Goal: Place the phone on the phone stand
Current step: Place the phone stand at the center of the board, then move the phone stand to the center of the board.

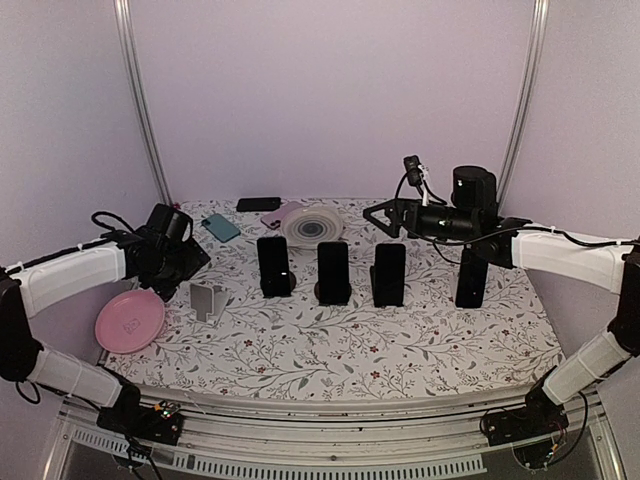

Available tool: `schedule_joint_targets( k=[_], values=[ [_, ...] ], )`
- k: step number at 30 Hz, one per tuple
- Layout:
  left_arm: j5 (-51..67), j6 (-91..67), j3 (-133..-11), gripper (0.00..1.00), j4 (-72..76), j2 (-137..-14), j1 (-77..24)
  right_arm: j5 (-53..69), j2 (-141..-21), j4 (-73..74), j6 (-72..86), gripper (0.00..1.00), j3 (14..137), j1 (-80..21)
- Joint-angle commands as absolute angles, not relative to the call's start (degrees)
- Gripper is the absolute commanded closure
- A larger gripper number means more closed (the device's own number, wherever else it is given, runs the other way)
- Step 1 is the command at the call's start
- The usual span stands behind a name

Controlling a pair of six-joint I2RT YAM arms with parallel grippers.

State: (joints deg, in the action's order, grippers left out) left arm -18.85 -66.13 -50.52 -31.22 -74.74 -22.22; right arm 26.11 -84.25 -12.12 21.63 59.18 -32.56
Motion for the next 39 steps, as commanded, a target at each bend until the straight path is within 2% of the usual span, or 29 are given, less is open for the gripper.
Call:
schedule_joint_targets(
  k=[1,7,16,24,28,39],
  values=[
    [-14.8,-57.9,-43.9,0.04,-19.6,-72.4,-17.9,27.1,-85.0,-13.8,21.5,0.01,59.9,-32.2],
    [-7.7,-50.5,-37.0,0.03,-7.4,-71.9,-15.6,27.7,-85.2,-13.8,21.5,0.01,59.9,-32.2],
    [-2.8,-50.5,-36.4,0.03,-3.8,-76.0,-18.2,28.1,-85.4,-14.0,21.7,0.01,60.0,-32.2],
    [-11.3,-58.5,-38.0,0.03,-12.8,-76.9,-27.7,28.2,-85.6,-14.0,21.7,0.01,60.2,-32.2],
    [-14.4,-61.3,-38.3,0.03,-17.1,-77.7,-29.1,28.4,-85.9,-14.0,21.8,0.01,60.3,-32.2],
    [-24.8,-56.1,-46.2,0.04,-29.7,-82.5,-34.6,29.0,-86.3,-14.2,22.1,0.01,60.3,-32.2]
  ],
)
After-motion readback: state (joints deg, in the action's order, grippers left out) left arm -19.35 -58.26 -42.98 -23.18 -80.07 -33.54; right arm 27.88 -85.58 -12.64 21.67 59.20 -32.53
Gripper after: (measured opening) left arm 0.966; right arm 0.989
